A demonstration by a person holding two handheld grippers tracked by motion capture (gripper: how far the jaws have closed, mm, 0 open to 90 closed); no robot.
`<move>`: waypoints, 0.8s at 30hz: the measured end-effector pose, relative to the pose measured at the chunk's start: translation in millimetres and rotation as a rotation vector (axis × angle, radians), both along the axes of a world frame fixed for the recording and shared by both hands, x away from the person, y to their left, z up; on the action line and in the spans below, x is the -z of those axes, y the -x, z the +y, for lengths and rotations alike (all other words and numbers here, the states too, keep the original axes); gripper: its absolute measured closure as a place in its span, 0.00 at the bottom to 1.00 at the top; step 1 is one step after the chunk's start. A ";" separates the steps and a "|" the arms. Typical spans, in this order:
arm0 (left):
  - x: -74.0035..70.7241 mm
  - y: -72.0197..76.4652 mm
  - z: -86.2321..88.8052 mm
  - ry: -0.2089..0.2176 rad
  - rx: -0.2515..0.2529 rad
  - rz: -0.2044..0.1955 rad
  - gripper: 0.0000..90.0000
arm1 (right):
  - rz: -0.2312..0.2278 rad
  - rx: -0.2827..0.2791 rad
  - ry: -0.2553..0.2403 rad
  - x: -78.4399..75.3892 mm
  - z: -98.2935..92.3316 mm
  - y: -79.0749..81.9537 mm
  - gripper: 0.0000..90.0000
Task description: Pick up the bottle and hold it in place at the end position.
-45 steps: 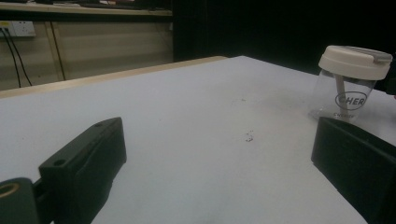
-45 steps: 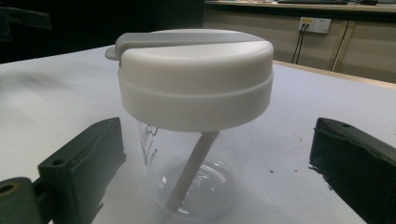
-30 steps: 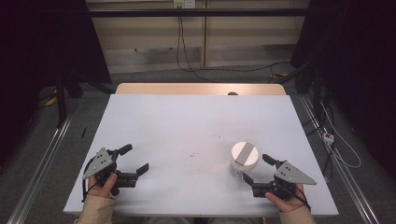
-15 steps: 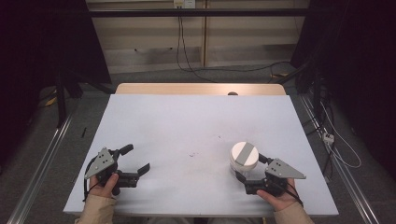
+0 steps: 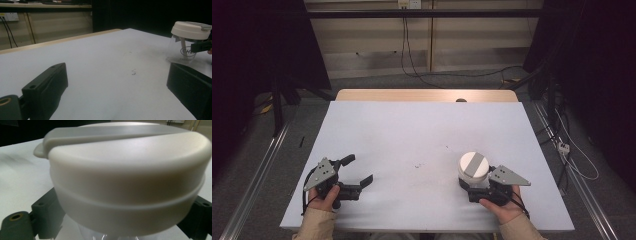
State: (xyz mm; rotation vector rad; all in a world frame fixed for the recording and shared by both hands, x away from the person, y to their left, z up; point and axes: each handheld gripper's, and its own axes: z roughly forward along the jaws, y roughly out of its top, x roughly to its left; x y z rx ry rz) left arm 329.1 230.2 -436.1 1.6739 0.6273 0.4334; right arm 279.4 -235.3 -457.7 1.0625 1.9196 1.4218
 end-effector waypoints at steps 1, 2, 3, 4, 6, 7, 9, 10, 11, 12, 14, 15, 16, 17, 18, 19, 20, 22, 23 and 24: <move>0.0 0.0 0.0 0.000 0.000 0.000 0.04 | 0.006 0.002 -0.004 0.0 -0.1 -0.6 0.13; -0.2 0.1 0.1 -0.001 0.000 -0.001 0.04 | 0.013 0.000 -0.007 0.0 -0.5 -1.1 0.15; -0.2 0.1 -0.2 0.001 0.002 -0.003 0.04 | 0.019 -0.001 -0.010 0.1 -0.8 -1.7 0.16; -0.2 0.1 -0.2 0.001 0.002 -0.003 0.04 | 0.023 -0.001 -0.013 0.1 -1.2 -2.3 0.17; -0.2 -0.2 -0.4 0.002 0.001 -0.003 0.04 | 0.026 -0.003 -0.017 0.1 -1.6 -2.7 0.18; -0.1 -0.5 -0.4 -0.002 0.002 -0.005 0.04 | 0.031 -0.003 -0.022 0.1 -1.9 -3.1 0.18; -0.3 -0.6 -0.7 -0.003 0.005 -0.008 0.04 | 0.029 -0.003 -0.022 0.1 -1.9 -3.1 0.18; -0.4 -0.3 -1.0 -0.003 0.003 -0.007 0.04 | 0.027 -0.004 -0.022 0.1 -2.1 -2.9 0.19; -0.4 -0.3 -1.4 0.002 0.005 -0.006 0.04 | 0.025 -0.004 -0.022 0.0 -2.2 -2.9 0.19; -0.6 -0.5 -1.2 -0.001 0.007 -0.010 0.04 | 0.022 -0.004 -0.022 -0.2 -2.6 -3.2 0.20; -0.4 -0.9 -1.5 -0.002 0.009 -0.011 0.04 | 0.031 -0.005 -0.033 -0.7 -4.2 -4.6 0.20; -0.2 -0.9 -1.7 -0.006 0.006 -0.008 0.04 | 0.038 -0.003 -0.043 -1.0 -5.3 -5.4 0.20; 0.1 -1.2 -2.2 -0.005 0.010 -0.007 0.04 | 0.045 -0.002 -0.053 -1.4 -6.2 -5.7 0.20; 0.1 -1.2 -2.2 -0.005 0.010 -0.007 0.04 | 0.045 -0.002 -0.053 -1.4 -6.2 -5.7 0.20; 0.1 -1.3 -2.3 -0.003 0.013 -0.008 0.04 | 0.048 -0.002 -0.057 -1.7 -7.2 -5.9 0.20; -0.2 -1.1 -2.4 0.000 0.013 -0.010 0.04 | 0.049 0.002 -0.063 -2.4 -8.8 -5.7 0.20; -0.6 -0.6 -2.4 -0.003 0.011 -0.012 0.04 | 0.049 0.002 -0.063 -2.4 -8.8 -5.7 0.20; -0.9 0.0 -2.7 -0.002 0.012 -0.014 0.04 | 0.042 0.005 -0.079 -4.9 -10.6 -5.4 0.20; -1.0 0.1 -2.7 -0.003 0.013 -0.016 0.04 | 0.036 0.005 -0.081 -6.3 -10.6 -5.1 0.20; -1.0 0.2 -3.1 -0.002 0.013 -0.016 0.04 | 0.031 0.005 -0.082 -7.7 -10.5 -5.0 0.20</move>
